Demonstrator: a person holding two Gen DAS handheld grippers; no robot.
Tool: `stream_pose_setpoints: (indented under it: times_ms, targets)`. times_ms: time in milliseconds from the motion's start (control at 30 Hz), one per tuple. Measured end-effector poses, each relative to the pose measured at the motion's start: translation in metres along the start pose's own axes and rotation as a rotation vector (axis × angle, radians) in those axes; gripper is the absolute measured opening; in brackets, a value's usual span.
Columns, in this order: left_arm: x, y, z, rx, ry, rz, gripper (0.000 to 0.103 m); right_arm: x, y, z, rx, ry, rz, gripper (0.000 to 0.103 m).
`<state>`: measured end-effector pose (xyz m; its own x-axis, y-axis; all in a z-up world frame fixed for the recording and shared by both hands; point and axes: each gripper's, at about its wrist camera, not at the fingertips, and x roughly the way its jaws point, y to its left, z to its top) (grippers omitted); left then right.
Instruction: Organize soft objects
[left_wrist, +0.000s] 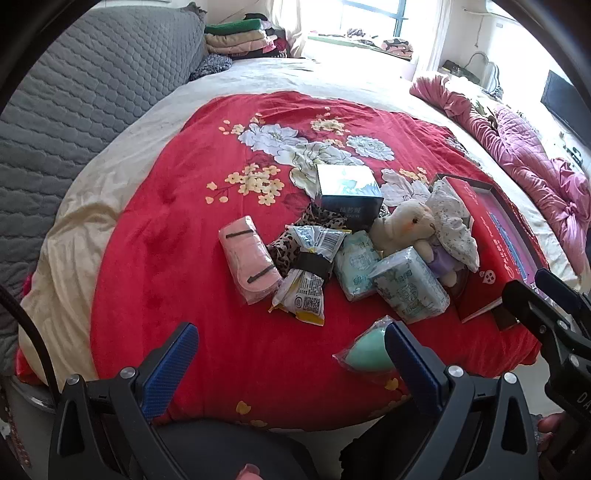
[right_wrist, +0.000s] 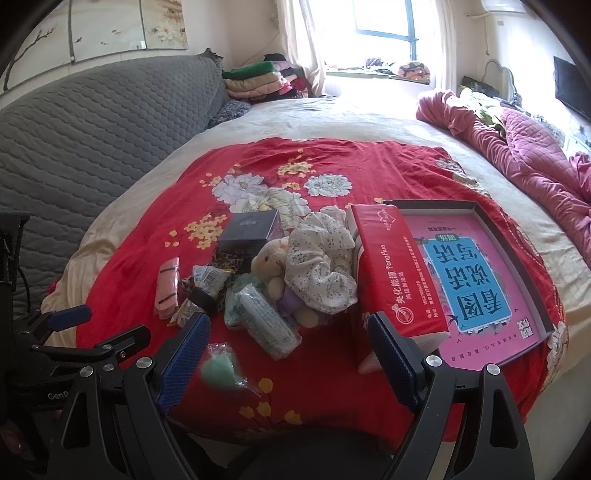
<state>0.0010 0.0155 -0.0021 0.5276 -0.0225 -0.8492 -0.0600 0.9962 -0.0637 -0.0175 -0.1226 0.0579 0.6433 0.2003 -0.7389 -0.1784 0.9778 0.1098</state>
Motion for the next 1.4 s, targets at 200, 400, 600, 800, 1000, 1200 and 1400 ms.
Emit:
stream_pose_setpoints:
  times_ms: [200,400,600,800,1000,1200,1400]
  targets:
    - [0.005,0.008,0.0,-0.02,0.009,-0.02,0.102,0.001,0.0,0.001,-0.003,0.0,-0.001,0.088]
    - [0.01,0.029,0.002,-0.049,0.019,-0.046,0.102,0.005,0.002,0.003,-0.011,-0.001,0.001,0.088]
    - [0.019,0.051,0.004,-0.085,0.03,-0.034,0.102,0.01,0.001,0.004,-0.012,-0.002,0.003,0.088]
    - [0.034,0.067,0.01,-0.141,0.054,-0.045,0.102,0.016,0.0,0.009,-0.038,-0.014,-0.033,0.088]
    - [0.059,0.068,0.027,-0.173,0.074,-0.068,0.102,0.027,-0.007,0.018,-0.06,-0.009,-0.076,0.088]
    - [0.093,0.071,0.036,-0.227,0.137,-0.11,0.102,0.042,-0.015,0.027,-0.058,0.013,-0.096,0.088]
    - [0.111,0.078,0.04,-0.245,0.156,-0.099,0.102,0.067,-0.011,0.038,-0.101,0.053,-0.112,0.088]
